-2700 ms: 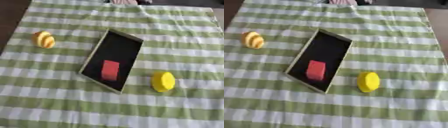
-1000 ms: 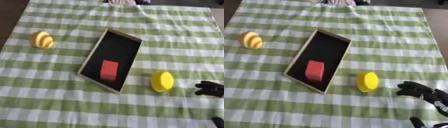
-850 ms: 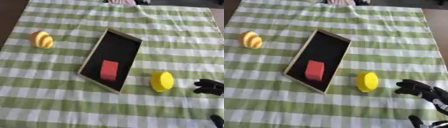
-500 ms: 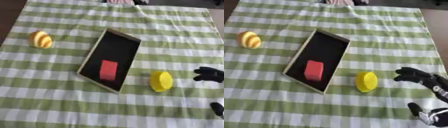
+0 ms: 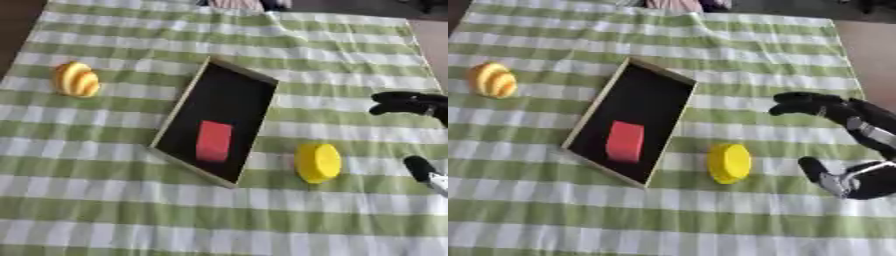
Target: Pick up objects on the table and place them in the box.
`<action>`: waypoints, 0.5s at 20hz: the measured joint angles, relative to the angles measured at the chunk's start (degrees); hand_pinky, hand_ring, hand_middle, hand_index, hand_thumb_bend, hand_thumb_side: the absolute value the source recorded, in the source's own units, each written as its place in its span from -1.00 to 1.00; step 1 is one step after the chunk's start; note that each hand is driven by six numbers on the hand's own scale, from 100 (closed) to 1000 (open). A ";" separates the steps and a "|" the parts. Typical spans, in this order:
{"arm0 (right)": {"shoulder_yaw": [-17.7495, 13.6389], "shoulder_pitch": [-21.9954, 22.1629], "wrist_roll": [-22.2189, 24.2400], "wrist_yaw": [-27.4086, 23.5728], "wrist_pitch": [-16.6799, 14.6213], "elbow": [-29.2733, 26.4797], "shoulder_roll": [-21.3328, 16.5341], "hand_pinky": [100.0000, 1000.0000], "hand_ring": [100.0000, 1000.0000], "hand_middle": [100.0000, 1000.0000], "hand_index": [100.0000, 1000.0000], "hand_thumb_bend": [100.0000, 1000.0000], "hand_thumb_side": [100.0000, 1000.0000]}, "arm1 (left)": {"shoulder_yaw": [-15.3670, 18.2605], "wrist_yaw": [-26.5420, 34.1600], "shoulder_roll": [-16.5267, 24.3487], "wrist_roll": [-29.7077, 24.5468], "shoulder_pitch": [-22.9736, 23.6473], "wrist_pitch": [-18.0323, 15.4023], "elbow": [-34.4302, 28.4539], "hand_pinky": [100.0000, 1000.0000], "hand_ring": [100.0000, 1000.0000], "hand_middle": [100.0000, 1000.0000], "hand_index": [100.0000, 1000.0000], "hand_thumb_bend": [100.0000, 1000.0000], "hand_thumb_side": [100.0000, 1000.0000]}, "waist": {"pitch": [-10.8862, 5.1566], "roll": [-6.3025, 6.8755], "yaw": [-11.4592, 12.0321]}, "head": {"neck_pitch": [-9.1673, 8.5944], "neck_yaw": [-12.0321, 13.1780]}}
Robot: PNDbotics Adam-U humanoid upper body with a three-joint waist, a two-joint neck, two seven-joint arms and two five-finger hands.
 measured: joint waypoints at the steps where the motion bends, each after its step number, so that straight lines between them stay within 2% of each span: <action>1: 0.17 -0.55 0.48 0.02 0.81 0.00 -0.21 1.00 0.99 0.71 1.00 -1.00 -0.39 | -0.11 0.03 0.00 -0.04 -0.11 0.05 -0.01 0.55 0.41 0.34 0.56 -1.00 0.04 | -0.01 -0.02 0.14 | 0.00 -0.23; 6: 1.48 -3.33 2.13 1.57 4.84 0.00 -0.83 1.00 1.00 0.70 1.00 -1.00 -0.58 | -0.30 0.31 0.00 -0.23 -0.49 0.27 -0.06 0.55 0.41 0.34 0.56 -1.00 0.04 | -0.02 -0.03 0.67 | 0.00 -1.34; 10: 2.89 -5.29 3.21 4.10 6.86 -0.01 -1.14 1.00 1.00 0.71 1.00 -1.00 -0.65 | -0.61 0.55 0.00 -0.29 -0.91 0.38 -0.25 0.55 0.41 0.34 0.55 -1.00 0.04 | -0.02 0.19 1.00 | 0.28 -1.90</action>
